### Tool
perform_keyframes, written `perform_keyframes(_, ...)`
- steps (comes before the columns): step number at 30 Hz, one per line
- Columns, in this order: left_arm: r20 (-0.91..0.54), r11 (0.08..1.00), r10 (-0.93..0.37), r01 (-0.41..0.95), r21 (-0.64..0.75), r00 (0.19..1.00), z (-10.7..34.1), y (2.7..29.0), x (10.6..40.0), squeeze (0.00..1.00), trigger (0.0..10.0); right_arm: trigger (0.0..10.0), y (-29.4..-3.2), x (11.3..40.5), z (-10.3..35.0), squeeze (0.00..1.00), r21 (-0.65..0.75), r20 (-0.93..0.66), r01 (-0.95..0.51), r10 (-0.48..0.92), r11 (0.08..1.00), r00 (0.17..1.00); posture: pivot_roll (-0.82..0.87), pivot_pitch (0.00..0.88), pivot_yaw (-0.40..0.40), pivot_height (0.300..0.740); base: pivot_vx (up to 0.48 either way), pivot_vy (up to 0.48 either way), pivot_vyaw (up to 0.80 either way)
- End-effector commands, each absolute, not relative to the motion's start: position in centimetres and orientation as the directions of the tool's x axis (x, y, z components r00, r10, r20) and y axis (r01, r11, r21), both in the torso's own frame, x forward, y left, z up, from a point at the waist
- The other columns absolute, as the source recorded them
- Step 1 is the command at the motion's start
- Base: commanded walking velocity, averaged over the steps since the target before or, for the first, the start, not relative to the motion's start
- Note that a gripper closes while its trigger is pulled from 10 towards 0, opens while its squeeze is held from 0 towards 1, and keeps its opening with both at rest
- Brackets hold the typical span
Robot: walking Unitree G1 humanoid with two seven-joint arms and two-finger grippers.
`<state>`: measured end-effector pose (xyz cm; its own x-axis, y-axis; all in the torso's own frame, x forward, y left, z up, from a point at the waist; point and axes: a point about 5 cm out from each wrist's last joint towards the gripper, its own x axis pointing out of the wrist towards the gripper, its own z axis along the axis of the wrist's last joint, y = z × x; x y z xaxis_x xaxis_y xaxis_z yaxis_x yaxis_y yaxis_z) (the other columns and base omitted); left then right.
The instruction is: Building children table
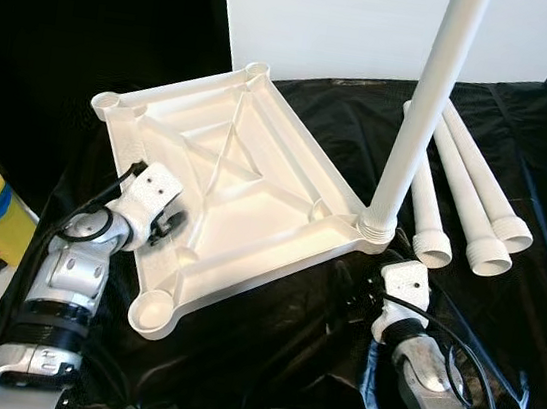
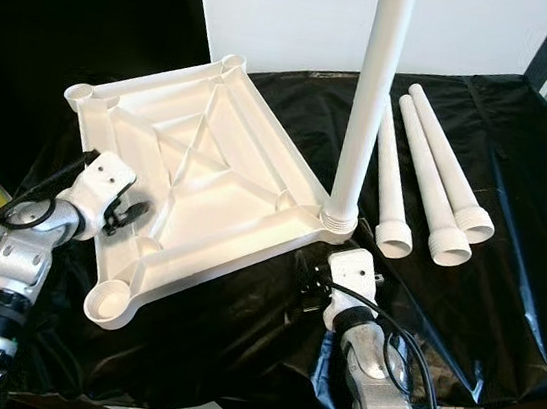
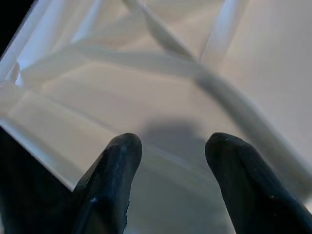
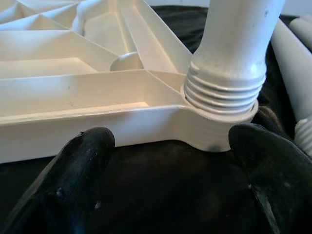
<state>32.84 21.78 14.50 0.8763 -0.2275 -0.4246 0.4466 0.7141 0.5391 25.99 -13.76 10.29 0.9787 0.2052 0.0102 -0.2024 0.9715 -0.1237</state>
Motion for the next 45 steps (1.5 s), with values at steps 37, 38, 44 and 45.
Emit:
perform_keyframes(37, -0.593, 0.404, -0.696, 0.903, 0.144, 0.406, 11.5, 13.4, 24.2, 0.00, 10.0, 10.0, -11.0, 33.2, 10.4, 0.00, -0.192, -0.110, -0.473, 0.460, 0.860, 0.881, -0.08, 0.040, 0.042, 0.740, 0.000, 0.000, 0.00)
perform_keyframes(38, -0.593, 0.404, -0.696, 0.903, 0.144, 0.406, 11.5, 13.4, 24.2, 0.00, 10.0, 10.0, -11.0, 33.2, 10.4, 0.00, -0.192, -0.110, -0.473, 0.460, 0.860, 0.881, -0.08, 0.040, 0.042, 0.740, 0.000, 0.000, 0.00)
perform_keyframes(44, -0.498, 0.369, -0.788, 0.925, 0.089, 0.363, 12.7, 10.6, 23.9, 0.00, 10.0, 10.0, -10.5, 33.9, 10.4, 0.00, -0.118, -0.086, -0.539, 0.532, 0.834, 0.842, -0.08, 0.034, 0.036, 0.740, 0.000, 0.000, 0.00)
perform_keyframes(45, -0.498, 0.369, -0.788, 0.925, 0.089, 0.363, 12.7, 10.6, 23.9, 0.00, 10.0, 10.0, -10.5, 33.9, 10.4, 0.00, -0.118, -0.086, -0.539, 0.532, 0.834, 0.842, -0.08, 0.034, 0.036, 0.740, 0.000, 0.000, 0.00)
